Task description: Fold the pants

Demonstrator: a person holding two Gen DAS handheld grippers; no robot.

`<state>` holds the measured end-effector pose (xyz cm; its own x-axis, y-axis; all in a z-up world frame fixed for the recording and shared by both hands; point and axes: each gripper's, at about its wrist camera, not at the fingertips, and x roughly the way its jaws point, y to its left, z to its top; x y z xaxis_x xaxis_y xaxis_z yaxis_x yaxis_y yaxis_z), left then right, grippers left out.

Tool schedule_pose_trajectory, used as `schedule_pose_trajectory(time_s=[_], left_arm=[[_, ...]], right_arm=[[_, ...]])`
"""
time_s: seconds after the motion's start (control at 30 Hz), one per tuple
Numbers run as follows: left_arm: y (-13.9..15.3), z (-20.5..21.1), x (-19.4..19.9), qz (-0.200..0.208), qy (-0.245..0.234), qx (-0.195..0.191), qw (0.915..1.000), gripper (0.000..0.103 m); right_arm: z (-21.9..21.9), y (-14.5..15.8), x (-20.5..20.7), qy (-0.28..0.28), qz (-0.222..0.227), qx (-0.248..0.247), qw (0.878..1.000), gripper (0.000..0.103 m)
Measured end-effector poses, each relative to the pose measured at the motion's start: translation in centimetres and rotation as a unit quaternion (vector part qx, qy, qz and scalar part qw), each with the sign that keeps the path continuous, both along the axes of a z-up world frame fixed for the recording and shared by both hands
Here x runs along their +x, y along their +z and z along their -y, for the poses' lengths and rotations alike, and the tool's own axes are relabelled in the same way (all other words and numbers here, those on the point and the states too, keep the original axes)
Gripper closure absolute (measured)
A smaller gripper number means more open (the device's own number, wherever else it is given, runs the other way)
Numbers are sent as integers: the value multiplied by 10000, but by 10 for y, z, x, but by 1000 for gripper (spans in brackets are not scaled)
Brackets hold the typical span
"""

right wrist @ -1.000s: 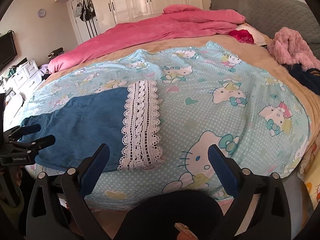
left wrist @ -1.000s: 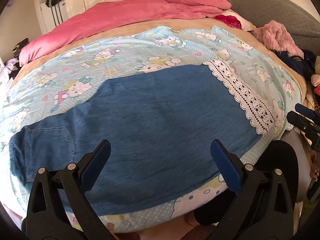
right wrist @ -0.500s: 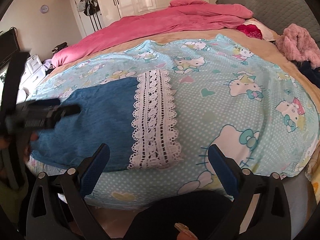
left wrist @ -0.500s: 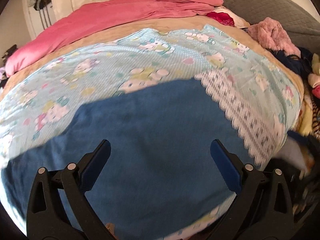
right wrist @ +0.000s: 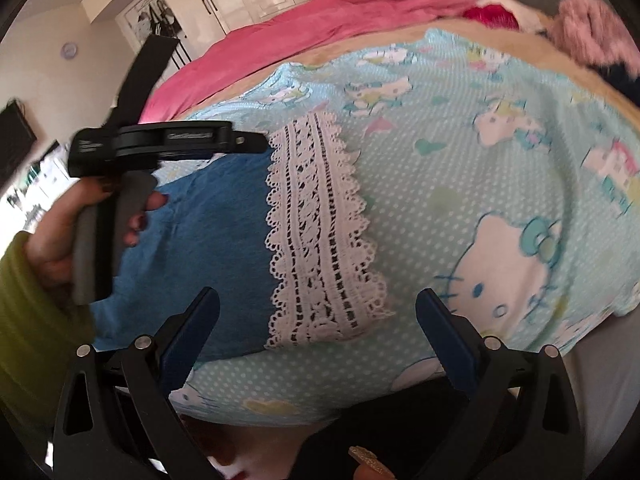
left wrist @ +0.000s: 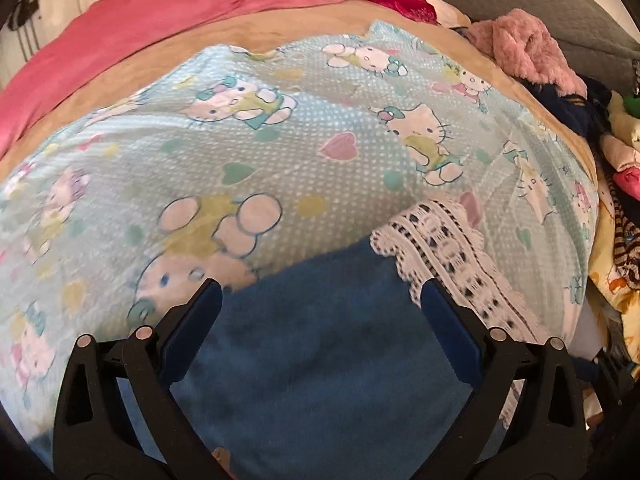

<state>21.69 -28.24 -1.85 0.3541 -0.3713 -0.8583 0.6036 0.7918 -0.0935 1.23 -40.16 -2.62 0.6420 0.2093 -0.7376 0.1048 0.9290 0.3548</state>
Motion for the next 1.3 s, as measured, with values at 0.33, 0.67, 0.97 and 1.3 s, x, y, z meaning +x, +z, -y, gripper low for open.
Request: schedule_pose_trajectory(time_s=[0.33, 0.67, 0.97, 1.3], left_arm=[[-17, 17, 5, -446, -699, -558, 9950, 57], [-23, 23, 3, -477, -755, -649, 9939, 76], [-10, 10, -3, -355, -528, -880, 9941, 95], [26, -52, -3, -296, -175, -1575, 9869, 96]], right_arm=[[-9, -1, 7, 141, 179, 128, 9997, 28], [-12, -5, 20, 181, 301, 52, 9994, 67], [-23, 6, 19, 423, 523, 136, 9976, 77], [-79, 56, 22, 1087, 1013, -391, 9881, 77]])
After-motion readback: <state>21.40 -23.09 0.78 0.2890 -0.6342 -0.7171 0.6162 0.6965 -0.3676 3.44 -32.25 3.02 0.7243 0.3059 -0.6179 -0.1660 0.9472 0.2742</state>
